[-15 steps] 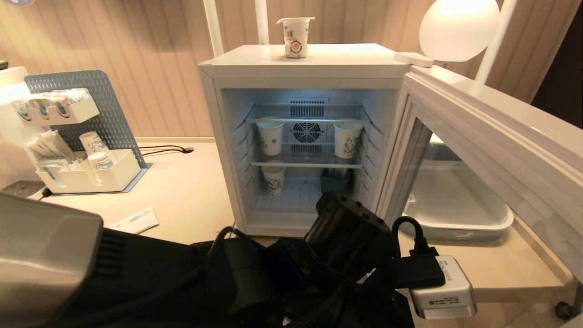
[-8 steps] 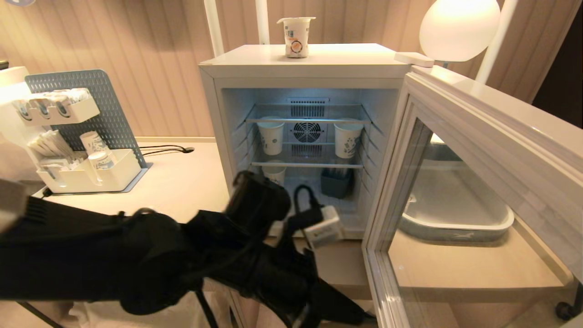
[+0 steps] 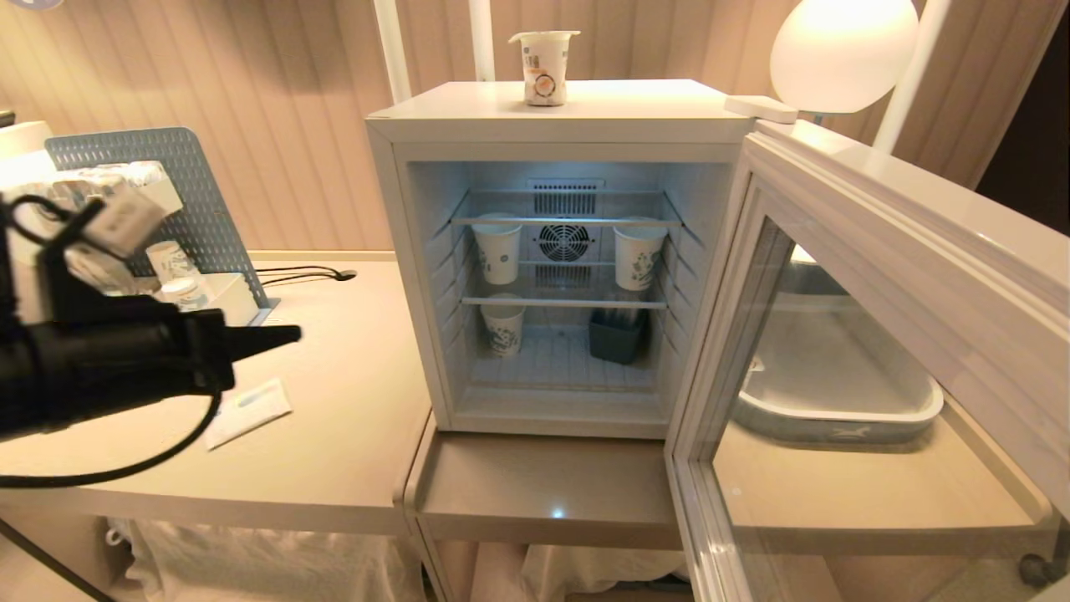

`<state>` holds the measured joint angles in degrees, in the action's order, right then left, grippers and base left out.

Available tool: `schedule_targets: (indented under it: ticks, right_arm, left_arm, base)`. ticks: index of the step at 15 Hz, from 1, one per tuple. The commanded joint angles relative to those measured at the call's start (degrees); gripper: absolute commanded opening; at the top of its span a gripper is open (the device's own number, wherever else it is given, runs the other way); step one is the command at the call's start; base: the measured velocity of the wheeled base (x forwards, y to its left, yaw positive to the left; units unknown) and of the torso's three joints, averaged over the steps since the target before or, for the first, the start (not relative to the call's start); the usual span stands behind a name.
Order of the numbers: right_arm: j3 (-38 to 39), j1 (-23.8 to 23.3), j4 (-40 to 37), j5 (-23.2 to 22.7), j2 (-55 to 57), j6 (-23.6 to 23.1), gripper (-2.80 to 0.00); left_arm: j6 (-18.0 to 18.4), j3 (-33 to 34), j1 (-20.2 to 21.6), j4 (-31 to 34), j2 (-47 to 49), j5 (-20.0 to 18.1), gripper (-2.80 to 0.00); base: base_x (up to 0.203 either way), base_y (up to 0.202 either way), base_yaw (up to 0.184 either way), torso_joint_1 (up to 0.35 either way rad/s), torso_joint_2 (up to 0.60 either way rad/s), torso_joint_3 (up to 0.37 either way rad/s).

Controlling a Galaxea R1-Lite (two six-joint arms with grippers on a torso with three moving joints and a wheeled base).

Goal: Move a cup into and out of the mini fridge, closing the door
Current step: Put the yoghurt in the freezer

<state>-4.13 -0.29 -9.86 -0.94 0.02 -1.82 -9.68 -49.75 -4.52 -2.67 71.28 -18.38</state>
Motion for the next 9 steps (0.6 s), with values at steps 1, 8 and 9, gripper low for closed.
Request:
schedule_targets:
  ticks: [1,8,9]
  right_arm:
    - [0.00,0.03,-0.16,-0.03,-0.02,-0.03,-2.80]
    - [0.00,0.03,-0.08,0.06,-0.02,-0.03,-2.80]
    - [0.00,0.03,-0.07,0.06,-0.02,0.06,-2.80]
  left_arm:
    - [-0.63,0.25,8.92,5.83,-14.02,6.14,-2.80]
    - [-5.23,-20.30,14.61,50.65,-40.08,6.52,-2.80]
    - [-6.46,-25.35,10.97,57.15,-41.93,5.92,-2.80]
  base:
    - [0.000,0.000,0.000,0.000,0.00,0.000]
    - [0.000,0.000,0.000,0.000,0.00,0.000]
    - [0.000,0.000,0.000,0.000,0.00,0.000]
